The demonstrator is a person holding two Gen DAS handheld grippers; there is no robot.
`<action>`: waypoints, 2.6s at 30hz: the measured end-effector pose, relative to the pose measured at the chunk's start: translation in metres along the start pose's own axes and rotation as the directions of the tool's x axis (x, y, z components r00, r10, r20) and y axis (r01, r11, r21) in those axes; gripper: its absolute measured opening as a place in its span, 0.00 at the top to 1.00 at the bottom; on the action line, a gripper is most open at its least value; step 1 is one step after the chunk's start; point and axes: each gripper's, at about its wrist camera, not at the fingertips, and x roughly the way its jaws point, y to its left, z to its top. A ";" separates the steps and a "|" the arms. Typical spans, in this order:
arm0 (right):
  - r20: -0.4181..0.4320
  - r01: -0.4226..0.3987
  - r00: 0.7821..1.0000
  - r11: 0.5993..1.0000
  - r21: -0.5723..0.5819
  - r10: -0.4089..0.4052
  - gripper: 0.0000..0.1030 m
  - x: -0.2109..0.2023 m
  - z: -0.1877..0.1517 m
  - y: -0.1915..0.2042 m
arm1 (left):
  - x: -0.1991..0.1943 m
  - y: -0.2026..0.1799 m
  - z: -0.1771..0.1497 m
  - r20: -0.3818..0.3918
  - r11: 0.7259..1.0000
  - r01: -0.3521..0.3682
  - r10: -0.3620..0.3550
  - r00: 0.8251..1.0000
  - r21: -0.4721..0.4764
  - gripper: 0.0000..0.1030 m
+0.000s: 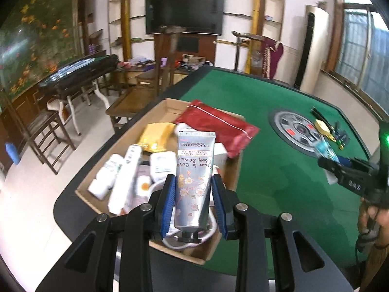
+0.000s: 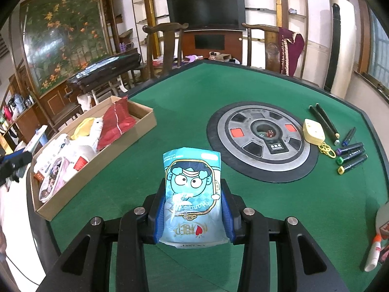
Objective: Organize objects
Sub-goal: 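Lower the tube and tissue pack into the cardboard box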
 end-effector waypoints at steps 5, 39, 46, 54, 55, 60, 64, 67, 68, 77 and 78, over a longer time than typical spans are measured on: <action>0.000 -0.007 1.000 1.000 0.000 0.007 0.60 -0.001 -0.001 0.002 | -0.003 0.029 0.006 0.006 0.998 -0.038 0.038 0.999 -0.055 0.72; -0.016 -0.005 1.000 1.000 -0.009 0.005 0.60 0.004 -0.004 0.006 | 0.077 0.041 0.037 -0.101 0.960 0.175 -0.201 0.974 -0.220 0.72; -0.020 -0.008 1.000 1.000 -0.010 0.008 0.60 0.006 -0.005 0.005 | 0.118 0.046 0.053 -0.108 0.936 0.193 -0.233 0.967 -0.293 0.72; -0.031 -0.013 0.999 1.000 -0.011 0.013 0.59 0.010 -0.005 0.005 | 0.140 0.051 0.052 -0.141 0.931 0.174 -0.229 0.963 -0.321 0.72; -0.033 -0.013 0.999 1.000 -0.012 0.013 0.59 0.011 -0.005 0.005 | 0.140 0.050 0.052 -0.146 0.937 0.157 -0.211 0.966 -0.311 0.72; -0.032 -0.016 0.999 1.000 -0.015 0.016 0.59 0.010 -0.004 0.007 | 0.144 0.048 0.051 -0.168 0.939 0.150 -0.209 0.963 -0.310 0.72; -0.045 -0.036 0.998 0.999 -0.030 0.035 0.59 0.010 0.003 0.013 | 0.149 0.042 0.053 -0.203 0.950 0.112 -0.176 0.963 -0.290 0.72; -0.040 -0.048 0.998 0.997 -0.058 0.046 0.59 0.009 0.015 0.022 | 0.152 0.040 0.053 -0.222 0.954 0.102 -0.168 0.961 -0.283 0.72; -0.035 -0.053 0.998 0.996 -0.070 0.051 0.59 0.008 0.020 0.027 | 0.152 0.040 0.053 -0.222 0.955 0.099 -0.164 0.961 -0.280 0.72; -0.020 -0.169 0.986 0.977 -0.132 0.167 0.59 0.015 0.064 0.069 | 0.148 0.038 0.052 -0.224 0.967 0.086 -0.141 0.964 -0.239 0.72; -0.024 -0.192 0.981 0.972 -0.136 0.190 0.59 0.019 0.070 0.074 | 0.147 0.037 0.052 -0.224 0.969 0.082 -0.135 0.965 -0.233 0.72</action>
